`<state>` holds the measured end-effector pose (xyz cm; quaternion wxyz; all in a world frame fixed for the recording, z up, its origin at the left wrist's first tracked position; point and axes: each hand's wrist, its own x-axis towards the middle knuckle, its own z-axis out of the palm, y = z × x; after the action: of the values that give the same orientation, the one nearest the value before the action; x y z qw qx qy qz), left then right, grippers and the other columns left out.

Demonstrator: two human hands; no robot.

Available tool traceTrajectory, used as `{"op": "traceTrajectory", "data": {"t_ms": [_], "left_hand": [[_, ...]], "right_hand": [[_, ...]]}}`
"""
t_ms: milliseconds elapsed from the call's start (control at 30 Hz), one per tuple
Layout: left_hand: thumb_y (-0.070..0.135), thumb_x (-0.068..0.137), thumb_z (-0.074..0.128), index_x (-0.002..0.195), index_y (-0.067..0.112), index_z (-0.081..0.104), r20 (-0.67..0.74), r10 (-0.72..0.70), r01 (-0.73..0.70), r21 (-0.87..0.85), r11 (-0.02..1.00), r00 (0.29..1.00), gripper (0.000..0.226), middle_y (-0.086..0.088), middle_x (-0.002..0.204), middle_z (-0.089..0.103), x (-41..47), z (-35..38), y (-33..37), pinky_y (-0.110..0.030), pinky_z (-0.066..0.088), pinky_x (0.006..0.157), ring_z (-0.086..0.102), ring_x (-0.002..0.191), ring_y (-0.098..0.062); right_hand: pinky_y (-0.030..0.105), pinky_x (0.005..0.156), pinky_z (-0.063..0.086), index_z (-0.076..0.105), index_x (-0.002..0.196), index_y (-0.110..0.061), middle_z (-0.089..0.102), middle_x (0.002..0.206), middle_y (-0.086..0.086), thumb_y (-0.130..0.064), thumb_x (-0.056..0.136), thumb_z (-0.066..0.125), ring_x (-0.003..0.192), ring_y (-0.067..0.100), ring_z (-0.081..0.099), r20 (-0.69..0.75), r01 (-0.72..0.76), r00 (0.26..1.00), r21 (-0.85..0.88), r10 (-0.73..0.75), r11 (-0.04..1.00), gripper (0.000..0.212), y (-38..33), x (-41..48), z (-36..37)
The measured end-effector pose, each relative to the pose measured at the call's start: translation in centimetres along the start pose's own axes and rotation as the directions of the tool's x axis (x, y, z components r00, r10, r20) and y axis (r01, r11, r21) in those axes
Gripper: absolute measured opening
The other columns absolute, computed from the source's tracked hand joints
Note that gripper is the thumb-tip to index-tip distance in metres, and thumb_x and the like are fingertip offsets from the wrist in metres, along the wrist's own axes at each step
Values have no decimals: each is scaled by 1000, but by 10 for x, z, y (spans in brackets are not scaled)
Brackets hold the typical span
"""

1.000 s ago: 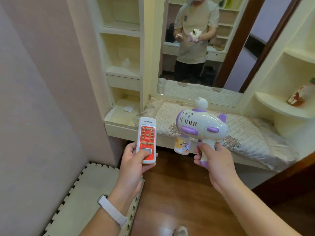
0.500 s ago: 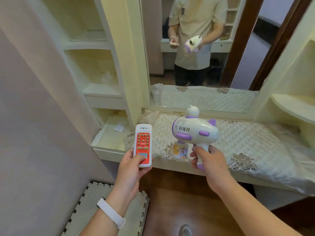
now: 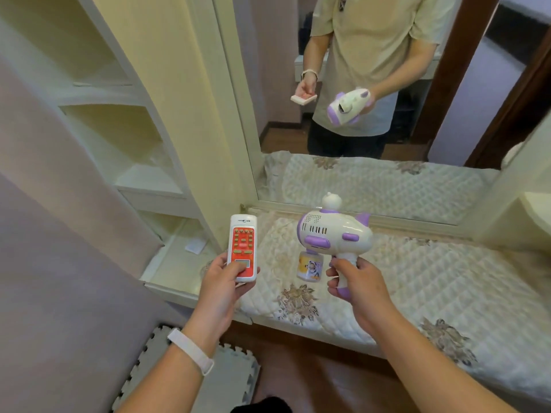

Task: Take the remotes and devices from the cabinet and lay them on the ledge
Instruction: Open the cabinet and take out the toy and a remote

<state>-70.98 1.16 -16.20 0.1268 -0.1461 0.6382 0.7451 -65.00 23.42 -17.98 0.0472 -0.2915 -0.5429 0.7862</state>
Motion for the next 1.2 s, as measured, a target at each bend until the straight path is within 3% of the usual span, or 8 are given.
{"op": "traceTrajectory", "data": {"t_ms": [200, 333, 433, 600, 733, 833, 1067, 1200], "left_hand": [[4, 90, 55, 110, 9, 60, -47, -92, 94, 50, 994, 995, 21, -16, 106, 69, 84, 3, -14, -34, 56, 71, 69, 95, -28], [1, 89, 54, 106, 12, 61, -41, -149, 152, 71, 986, 988, 21, -12, 100, 69, 142, 8, -27, -33, 54, 74, 65, 85, -21], [0, 88, 56, 112, 12, 59, -21, -201, 203, 95, 975, 979, 26, -12, 104, 69, 183, 9, -39, -33, 51, 75, 65, 88, -21], [-4, 90, 55, 102, 20, 60, -15, -296, 296, 121, 948, 955, 27, -9, 104, 70, 247, 10, -59, -36, 52, 78, 66, 91, -23], [-5, 90, 54, 108, 17, 60, 11, -340, 334, 159, 929, 940, 29, -7, 101, 70, 281, 14, -68, -28, 49, 66, 65, 86, -19], [-4, 91, 54, 109, 12, 60, -22, -378, 374, 205, 905, 926, 25, -10, 101, 69, 303, 16, -73, -29, 49, 65, 65, 82, -19], [-3, 91, 55, 101, 17, 61, 8, -376, 355, 313, 881, 926, 23, -7, 97, 69, 320, 23, -79, -32, 52, 73, 66, 84, -19], [5, 90, 59, 107, 20, 61, 18, -274, 236, 458, 857, 961, 23, -6, 102, 70, 315, 20, -87, -30, 52, 72, 66, 88, -19]], "right_hand": [[28, 51, 44, 61, 95, -1, 59, 69, 13, -2, 88, 59, 51, 20, 47, 28, -129, 991, 65, 127, 989, 8, 14, 62, 23], [31, 54, 45, 62, 95, 1, 59, 70, 13, -2, 88, 60, 57, 22, 48, 7, -167, 986, 25, 167, 986, 8, 23, 107, 40], [32, 57, 44, 63, 93, 1, 59, 70, 12, -2, 87, 60, 61, 22, 49, -3, -206, 978, -25, 206, 978, 7, 31, 140, 52], [32, 56, 40, 62, 88, 1, 56, 73, 16, 1, 85, 59, 62, 23, 45, 9, -312, 950, -30, 312, 950, 4, 51, 194, 73], [32, 56, 41, 60, 86, -1, 55, 76, 16, 1, 87, 57, 63, 23, 46, 30, -357, 933, -56, 359, 932, 4, 63, 224, 86], [33, 58, 41, 60, 85, 0, 57, 76, 17, 2, 88, 56, 65, 23, 48, 18, -391, 920, -48, 392, 919, 5, 69, 240, 89], [37, 67, 48, 62, 91, -3, 62, 78, 14, -3, 90, 58, 67, 23, 55, 26, -469, 881, -79, 472, 880, 4, 81, 272, 87], [37, 71, 54, 65, 98, -2, 68, 83, 10, -19, 89, 62, 73, 20, 62, 39, -414, 893, -322, 449, 851, 19, 84, 273, 77]]}}
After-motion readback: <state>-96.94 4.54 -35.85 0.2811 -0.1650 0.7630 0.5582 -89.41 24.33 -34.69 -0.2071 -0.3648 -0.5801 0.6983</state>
